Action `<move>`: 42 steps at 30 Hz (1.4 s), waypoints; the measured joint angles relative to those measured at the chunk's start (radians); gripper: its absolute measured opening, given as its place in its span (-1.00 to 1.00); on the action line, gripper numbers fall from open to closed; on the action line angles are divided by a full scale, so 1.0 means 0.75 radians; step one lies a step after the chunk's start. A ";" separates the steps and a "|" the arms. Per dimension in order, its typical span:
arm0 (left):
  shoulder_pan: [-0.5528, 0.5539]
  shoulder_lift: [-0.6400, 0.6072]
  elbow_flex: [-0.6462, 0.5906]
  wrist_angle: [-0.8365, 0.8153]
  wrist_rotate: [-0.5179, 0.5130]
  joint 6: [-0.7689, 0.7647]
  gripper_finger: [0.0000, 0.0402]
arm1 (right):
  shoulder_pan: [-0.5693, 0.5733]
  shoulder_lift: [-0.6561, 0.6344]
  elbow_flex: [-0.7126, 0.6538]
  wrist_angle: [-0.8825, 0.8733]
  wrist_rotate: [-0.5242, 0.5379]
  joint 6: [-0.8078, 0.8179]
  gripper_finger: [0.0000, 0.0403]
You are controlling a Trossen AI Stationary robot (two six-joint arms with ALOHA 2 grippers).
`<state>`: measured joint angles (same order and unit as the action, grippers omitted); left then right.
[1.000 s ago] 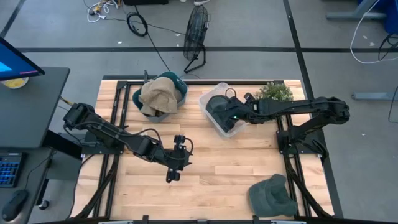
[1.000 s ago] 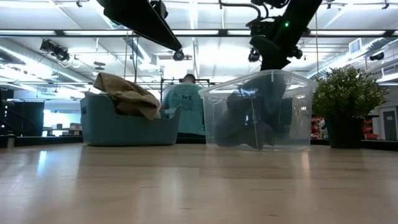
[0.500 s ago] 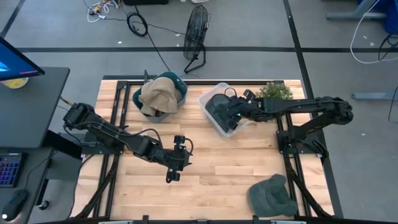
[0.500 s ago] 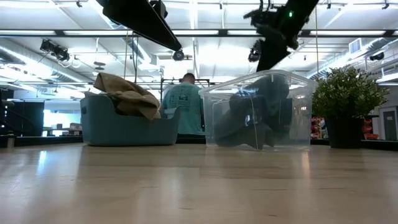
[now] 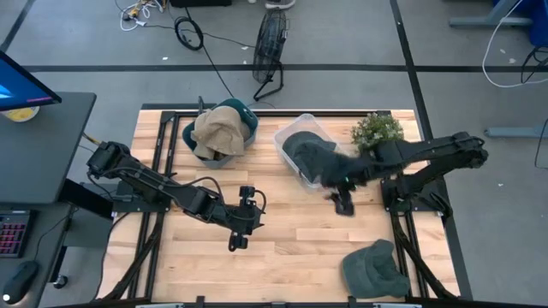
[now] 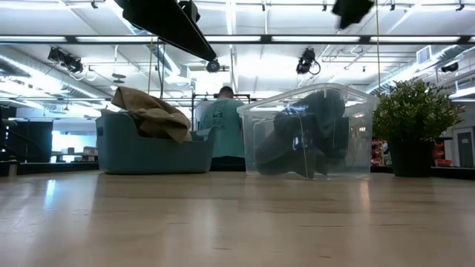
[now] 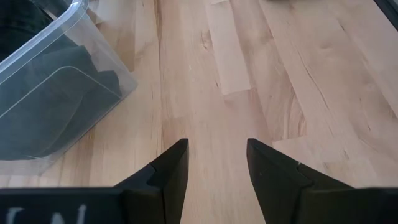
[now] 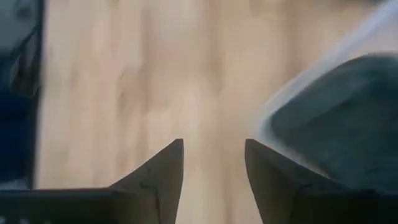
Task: Pick & Place hat
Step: Put the blue cap into the transparent bin
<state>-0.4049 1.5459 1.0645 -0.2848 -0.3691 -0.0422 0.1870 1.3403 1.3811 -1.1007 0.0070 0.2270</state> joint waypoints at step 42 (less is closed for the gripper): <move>-0.001 0.000 0.000 -0.006 -0.001 -0.053 -0.17 | 1.120 0.067 -0.798 0.728 -0.269 2.170 -0.15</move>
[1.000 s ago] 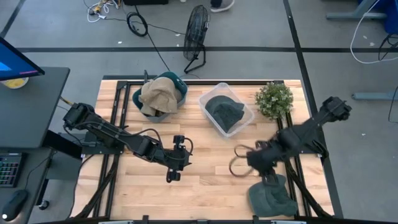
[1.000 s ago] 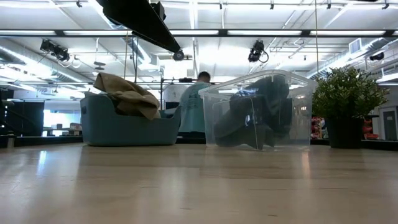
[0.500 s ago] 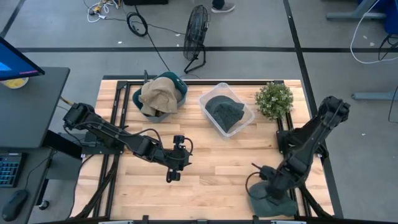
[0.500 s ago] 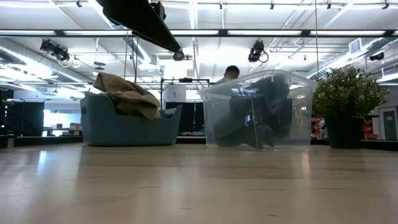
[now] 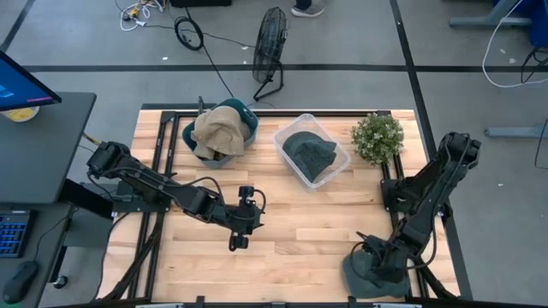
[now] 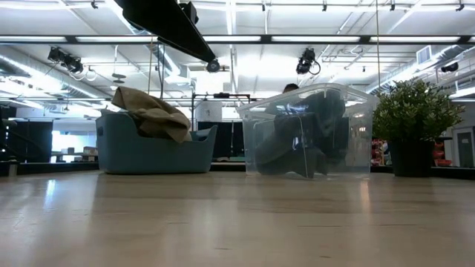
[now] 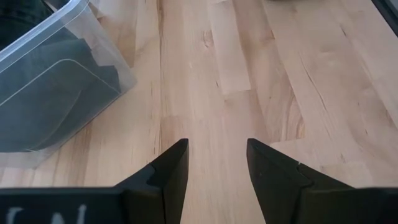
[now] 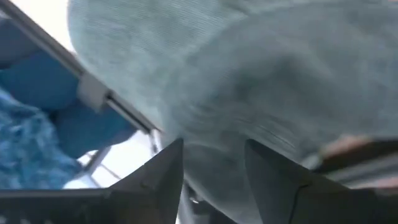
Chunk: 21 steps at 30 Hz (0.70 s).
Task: Pick & Place hat
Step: Put the blue cap into the transparent bin
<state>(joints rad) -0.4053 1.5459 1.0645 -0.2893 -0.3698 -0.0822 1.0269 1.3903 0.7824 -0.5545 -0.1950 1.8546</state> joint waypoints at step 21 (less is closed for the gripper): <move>0.000 0.000 0.000 0.000 -0.001 -0.002 -0.17 | -0.007 0.059 -0.043 0.064 0.170 -0.003 -0.29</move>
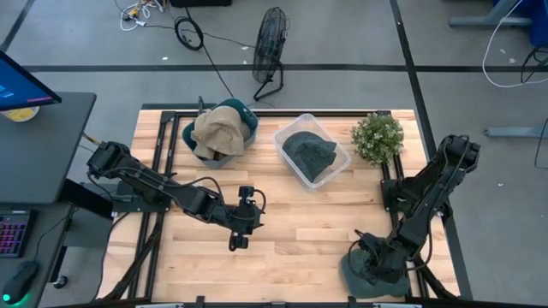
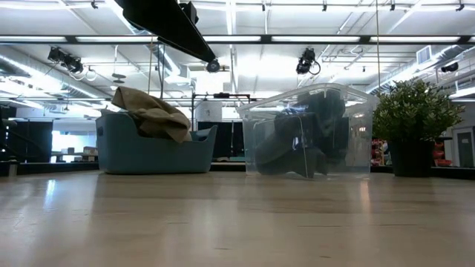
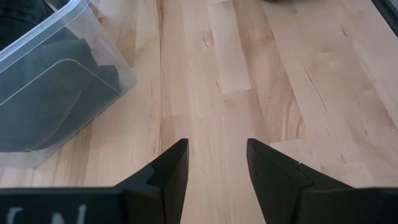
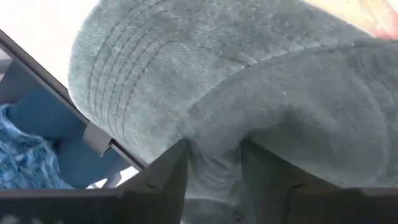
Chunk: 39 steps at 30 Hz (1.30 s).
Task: Pick & Place hat
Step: Put the blue cap into the transparent bin
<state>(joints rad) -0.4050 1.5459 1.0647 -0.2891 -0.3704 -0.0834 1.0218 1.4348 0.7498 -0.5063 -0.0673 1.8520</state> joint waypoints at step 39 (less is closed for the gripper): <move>0.000 0.000 0.000 0.001 -0.002 0.000 -0.17 | -0.889 -0.273 0.781 -0.704 1.477 -0.903 -0.96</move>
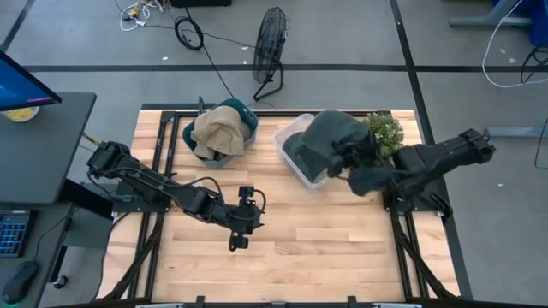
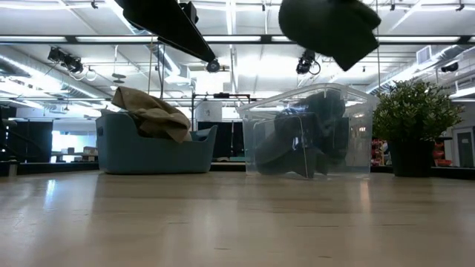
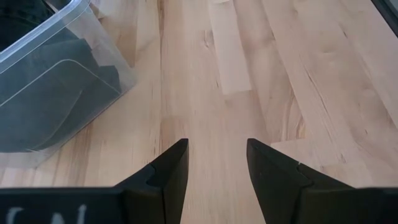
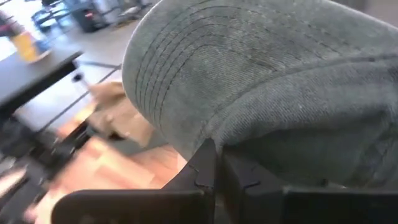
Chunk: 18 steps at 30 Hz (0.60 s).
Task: Pick & Place hat
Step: Put the blue cap into the transparent bin
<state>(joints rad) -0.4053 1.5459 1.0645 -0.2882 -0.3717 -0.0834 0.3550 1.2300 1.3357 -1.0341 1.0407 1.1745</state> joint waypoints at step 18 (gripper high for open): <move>0.000 0.000 0.000 -0.001 0.001 0.000 -0.17 | -0.390 0.139 -0.291 0.498 -0.441 0.024 -0.96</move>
<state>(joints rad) -0.4051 1.5459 1.0646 -0.2886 -0.3714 -0.0834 0.0623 1.3343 1.1175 -0.6603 0.7102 1.1925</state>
